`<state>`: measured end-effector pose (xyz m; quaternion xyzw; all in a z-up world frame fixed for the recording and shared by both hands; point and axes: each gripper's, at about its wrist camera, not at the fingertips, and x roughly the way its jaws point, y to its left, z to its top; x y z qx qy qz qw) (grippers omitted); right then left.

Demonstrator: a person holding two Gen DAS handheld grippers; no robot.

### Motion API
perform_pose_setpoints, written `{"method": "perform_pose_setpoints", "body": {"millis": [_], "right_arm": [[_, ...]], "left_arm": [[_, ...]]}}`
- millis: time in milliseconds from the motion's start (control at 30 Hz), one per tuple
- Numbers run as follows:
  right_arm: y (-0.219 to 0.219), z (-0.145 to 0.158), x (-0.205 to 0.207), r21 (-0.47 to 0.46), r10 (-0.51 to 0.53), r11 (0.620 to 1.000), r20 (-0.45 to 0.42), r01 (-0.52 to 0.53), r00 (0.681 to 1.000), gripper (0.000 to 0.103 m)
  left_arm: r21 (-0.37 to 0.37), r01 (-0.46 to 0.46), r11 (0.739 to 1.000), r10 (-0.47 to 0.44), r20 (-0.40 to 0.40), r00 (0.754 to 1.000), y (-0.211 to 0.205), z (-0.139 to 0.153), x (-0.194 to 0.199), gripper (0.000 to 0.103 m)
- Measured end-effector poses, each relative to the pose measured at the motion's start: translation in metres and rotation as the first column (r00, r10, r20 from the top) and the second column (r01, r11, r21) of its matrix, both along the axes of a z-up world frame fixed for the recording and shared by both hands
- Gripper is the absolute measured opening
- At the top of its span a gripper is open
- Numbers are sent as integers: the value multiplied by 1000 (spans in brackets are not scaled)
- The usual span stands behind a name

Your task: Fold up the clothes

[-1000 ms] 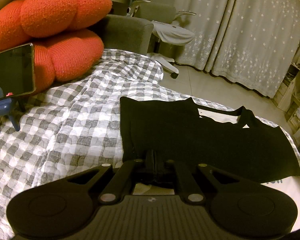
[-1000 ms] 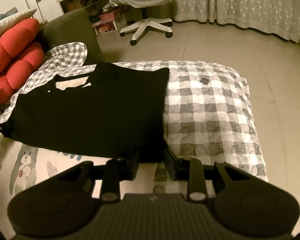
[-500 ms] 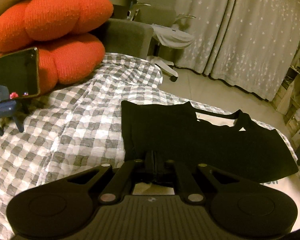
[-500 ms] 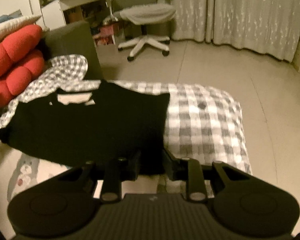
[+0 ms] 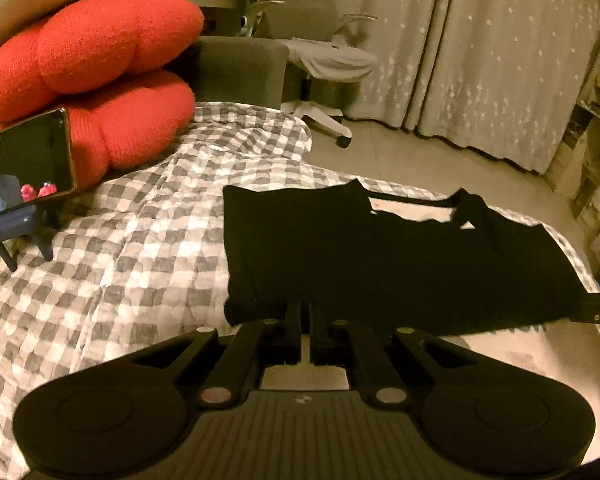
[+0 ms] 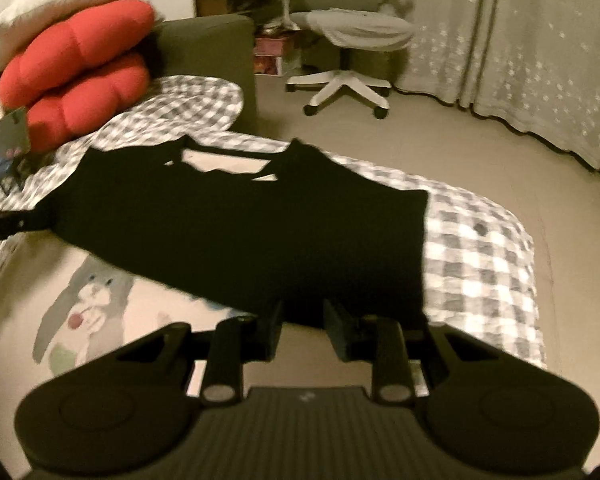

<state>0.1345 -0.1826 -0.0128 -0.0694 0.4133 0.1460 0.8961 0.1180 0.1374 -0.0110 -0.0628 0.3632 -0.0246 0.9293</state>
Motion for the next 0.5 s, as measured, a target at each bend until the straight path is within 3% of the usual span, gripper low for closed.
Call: {"method": "perform_pose_setpoints", "body": {"millis": [267,433,500], "right_arm": [[2,-10,-43,13,34,999,-14,-34,999,26],[-8,-25,-77,21,15,1000,-14,-15,1000,26],[-14,-26,-92,49,1,999,-6,-1,1000,26]], "left_arm": [[60,21,998,-19,-28,999,-16,-11,-30,4],[150,53,987,-51,-16,999,-31,-26,-73,5],[144,53,988,-52,-10,999,-28,-25,-89,5]]}}
